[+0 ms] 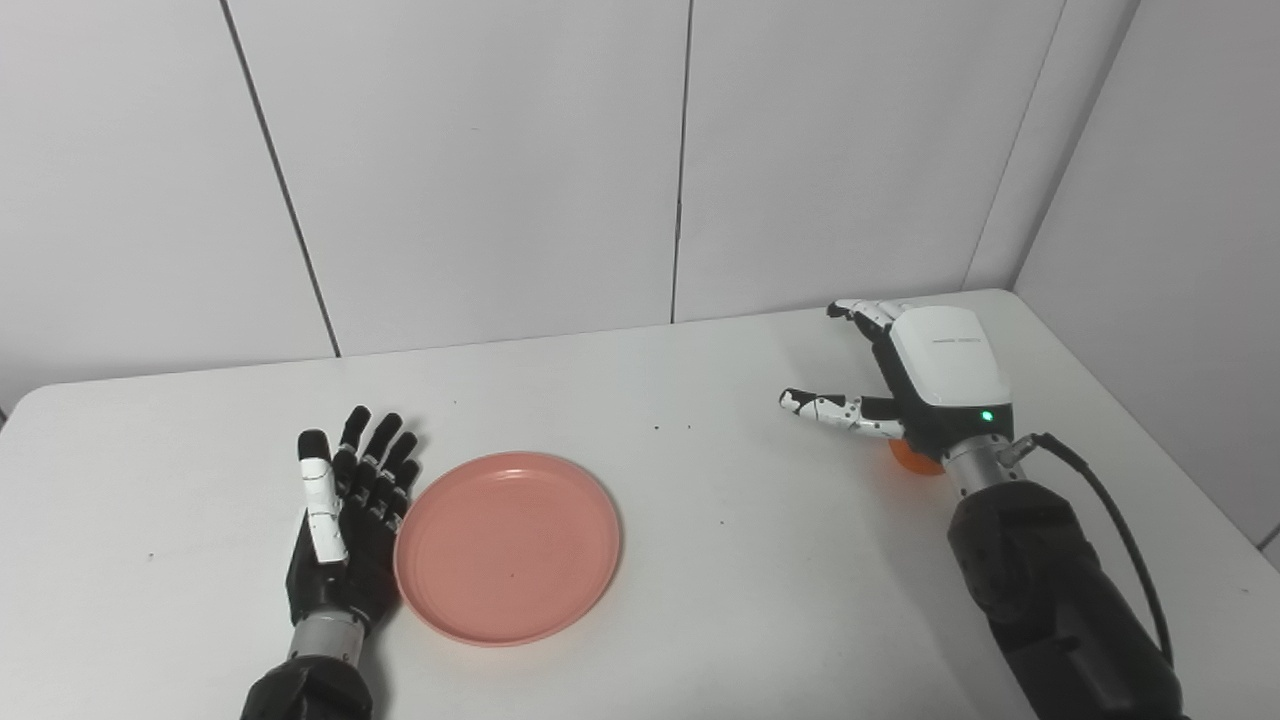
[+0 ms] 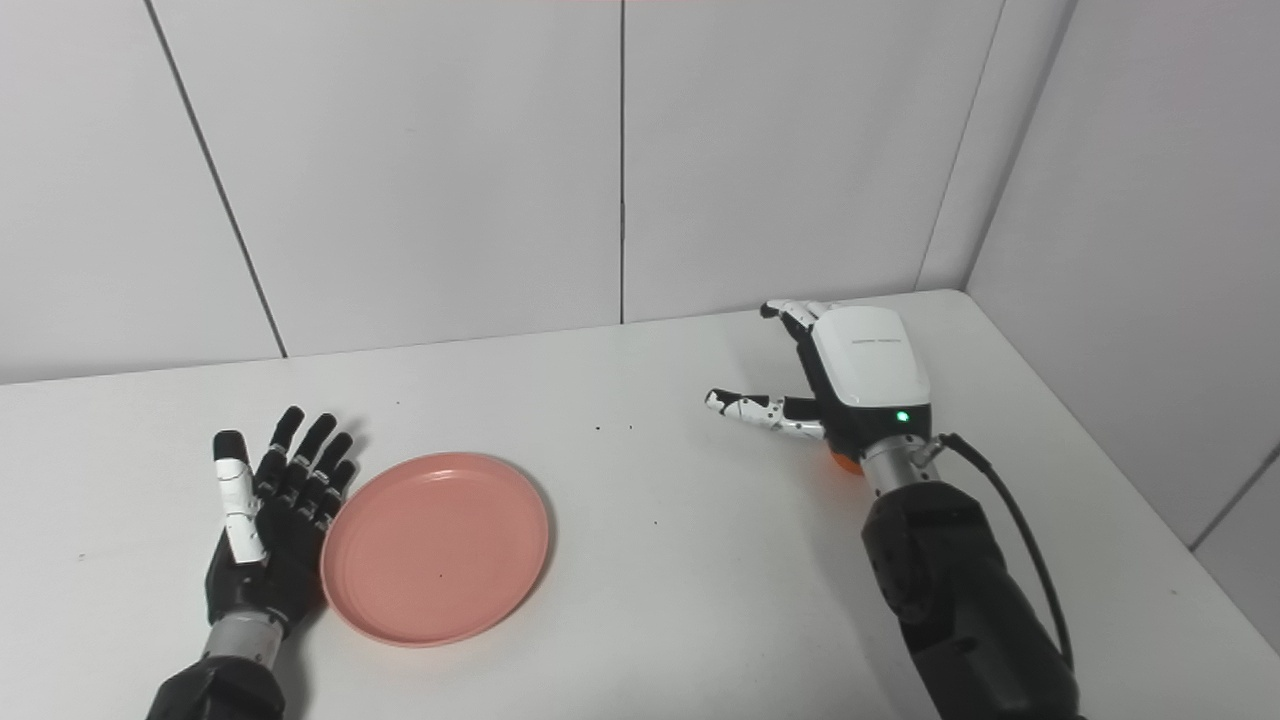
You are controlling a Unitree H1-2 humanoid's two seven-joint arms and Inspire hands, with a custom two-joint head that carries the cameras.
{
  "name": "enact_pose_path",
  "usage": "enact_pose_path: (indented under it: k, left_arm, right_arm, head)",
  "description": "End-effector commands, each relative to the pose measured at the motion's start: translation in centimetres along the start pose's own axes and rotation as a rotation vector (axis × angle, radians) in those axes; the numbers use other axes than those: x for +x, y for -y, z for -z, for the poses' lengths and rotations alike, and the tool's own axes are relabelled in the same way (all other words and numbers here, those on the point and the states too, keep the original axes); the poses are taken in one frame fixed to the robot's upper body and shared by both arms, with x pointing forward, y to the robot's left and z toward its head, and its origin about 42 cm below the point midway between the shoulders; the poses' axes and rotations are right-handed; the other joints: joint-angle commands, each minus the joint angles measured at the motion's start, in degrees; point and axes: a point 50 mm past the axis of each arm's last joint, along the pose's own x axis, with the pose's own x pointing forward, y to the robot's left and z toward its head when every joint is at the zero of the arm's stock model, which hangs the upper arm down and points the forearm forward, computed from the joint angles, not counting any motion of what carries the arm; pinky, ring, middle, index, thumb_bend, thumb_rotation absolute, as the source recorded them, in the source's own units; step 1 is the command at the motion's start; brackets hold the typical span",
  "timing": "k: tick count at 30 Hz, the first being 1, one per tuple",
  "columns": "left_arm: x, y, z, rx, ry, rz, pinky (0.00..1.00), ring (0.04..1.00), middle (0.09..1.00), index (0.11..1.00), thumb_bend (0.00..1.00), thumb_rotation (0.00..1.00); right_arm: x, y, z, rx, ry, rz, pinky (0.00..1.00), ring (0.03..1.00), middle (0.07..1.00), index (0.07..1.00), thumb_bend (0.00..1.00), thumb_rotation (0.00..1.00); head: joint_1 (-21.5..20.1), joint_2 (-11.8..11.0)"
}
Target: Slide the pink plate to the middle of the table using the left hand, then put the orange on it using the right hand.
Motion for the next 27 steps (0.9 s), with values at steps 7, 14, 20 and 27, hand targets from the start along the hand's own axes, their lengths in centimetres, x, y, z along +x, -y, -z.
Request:
enact_pose_path:
  k: [7,14,20,27]
  left_arm:
    - [-1.9,-2.1,4.1,-0.011,-0.185,-0.11,1.0,0.942,0.937,0.954,0.9,0.86]
    - [-1.9,-2.2,4.1,-0.005,-0.183,-0.106,1.0,0.944,0.937,0.955,0.91,0.86]
    - [-2.0,-2.2,4.1,-0.007,-0.187,-0.103,1.0,0.944,0.936,0.956,0.9,0.86]
    - [-2.0,-2.1,4.1,-0.005,-0.184,-0.094,1.0,0.944,0.934,0.962,0.9,0.87]
  right_arm:
    - [2.1,1.6,2.2,-0.071,-0.074,0.056,0.77,0.746,0.761,0.745,0.84,0.97]
    - [2.0,1.0,3.4,-0.065,-0.123,0.021,0.76,0.758,0.765,0.755,0.85,0.96]
    - [1.8,0.2,4.5,-0.06,-0.166,-0.006,0.76,0.747,0.759,0.747,0.86,0.96]
    - [1.3,-0.6,5.2,-0.067,-0.206,-0.037,0.76,0.735,0.75,0.744,0.87,0.97]
  head:
    - [0.0,0.0]
    - [0.3,0.3]
    - [0.3,0.5]
    - [0.4,0.7]
